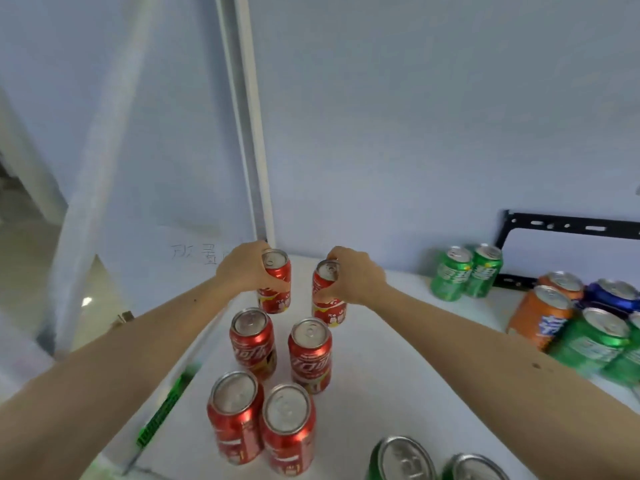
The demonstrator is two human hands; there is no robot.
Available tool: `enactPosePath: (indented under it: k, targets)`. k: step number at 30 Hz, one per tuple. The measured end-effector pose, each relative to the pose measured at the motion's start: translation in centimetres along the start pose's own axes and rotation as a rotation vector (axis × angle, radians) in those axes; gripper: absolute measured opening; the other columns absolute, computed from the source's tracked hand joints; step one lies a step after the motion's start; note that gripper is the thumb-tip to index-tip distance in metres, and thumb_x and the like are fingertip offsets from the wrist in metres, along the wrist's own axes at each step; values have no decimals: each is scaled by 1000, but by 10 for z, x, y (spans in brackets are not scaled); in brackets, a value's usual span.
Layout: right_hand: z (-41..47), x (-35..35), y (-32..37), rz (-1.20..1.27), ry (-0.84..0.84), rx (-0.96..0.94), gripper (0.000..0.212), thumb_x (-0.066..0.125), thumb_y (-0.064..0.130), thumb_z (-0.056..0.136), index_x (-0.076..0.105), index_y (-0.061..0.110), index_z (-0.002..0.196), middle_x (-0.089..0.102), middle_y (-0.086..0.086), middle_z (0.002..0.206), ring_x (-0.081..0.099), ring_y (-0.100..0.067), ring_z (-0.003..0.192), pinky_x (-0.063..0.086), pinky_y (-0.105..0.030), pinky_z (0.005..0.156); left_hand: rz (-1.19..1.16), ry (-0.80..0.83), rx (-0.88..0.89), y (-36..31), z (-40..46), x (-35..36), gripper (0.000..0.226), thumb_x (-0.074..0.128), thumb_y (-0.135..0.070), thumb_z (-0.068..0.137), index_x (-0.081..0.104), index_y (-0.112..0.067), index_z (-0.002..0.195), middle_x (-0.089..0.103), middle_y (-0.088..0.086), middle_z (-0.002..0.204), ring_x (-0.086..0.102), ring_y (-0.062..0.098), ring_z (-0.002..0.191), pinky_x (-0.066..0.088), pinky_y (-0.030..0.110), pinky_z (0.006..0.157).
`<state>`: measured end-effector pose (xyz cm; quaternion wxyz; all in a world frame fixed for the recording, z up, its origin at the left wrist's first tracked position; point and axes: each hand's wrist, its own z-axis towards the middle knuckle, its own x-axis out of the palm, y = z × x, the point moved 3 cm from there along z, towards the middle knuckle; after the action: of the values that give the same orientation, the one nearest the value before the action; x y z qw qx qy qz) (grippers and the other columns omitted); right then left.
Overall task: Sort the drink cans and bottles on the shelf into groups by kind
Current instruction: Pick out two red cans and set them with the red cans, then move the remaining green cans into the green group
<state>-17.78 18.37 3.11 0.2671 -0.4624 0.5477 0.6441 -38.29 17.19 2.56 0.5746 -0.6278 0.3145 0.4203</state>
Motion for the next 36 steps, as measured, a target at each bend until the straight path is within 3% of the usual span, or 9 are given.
enactPosePath:
  k: [5, 14, 19, 24, 31, 36]
  targets:
    - [19, 30, 10, -54, 63, 3, 71, 83, 43, 62, 52, 30, 123, 60, 3, 121, 58, -24, 111, 50, -39, 88, 46, 64, 2, 18, 17, 19, 81, 88, -55, 46, 53, -24, 112, 63, -5, 106, 60, 19, 97, 53, 39, 81]
    - [20, 41, 15, -94, 109, 0, 76, 81, 47, 65, 46, 24, 128, 58, 0, 124, 56, -25, 112, 50, -40, 90, 50, 168, 10, 35, 27, 26, 81, 87, -53, 54, 50, -21, 119, 62, 1, 118, 57, 20, 102, 50, 36, 82]
    - [13, 35, 8, -18, 132, -14, 88, 81, 48, 68, 38, 20, 138, 53, -5, 134, 52, -27, 121, 47, -43, 95, -67, 237, -40, 19, 36, 14, 91, 82, -51, 66, 45, -10, 138, 50, 9, 139, 51, 27, 123, 45, 39, 100]
    - [-5, -3, -31, 56, 89, -2, 87, 83, 45, 69, 40, 17, 140, 52, -6, 137, 52, -24, 120, 46, -44, 99, -143, 166, 99, -40, 45, -4, 84, 81, -48, 69, 46, -13, 136, 52, 5, 136, 52, 22, 119, 45, 38, 98]
    - [-29, -81, -153, 33, -89, 182, 78, 84, 38, 69, 47, 13, 133, 54, -1, 128, 52, -20, 117, 42, -27, 91, -168, 237, 354, -175, 52, 42, 82, 79, -47, 72, 44, -15, 139, 50, 1, 138, 49, 18, 124, 40, 30, 100]
    - [-7, -121, -230, -141, -154, 226, 87, 85, 43, 61, 44, 20, 134, 51, -6, 129, 48, -27, 119, 45, -43, 96, -162, 311, 400, -238, 63, 112, 92, 82, -41, 72, 34, -15, 145, 42, 5, 146, 44, 20, 130, 39, 33, 104]
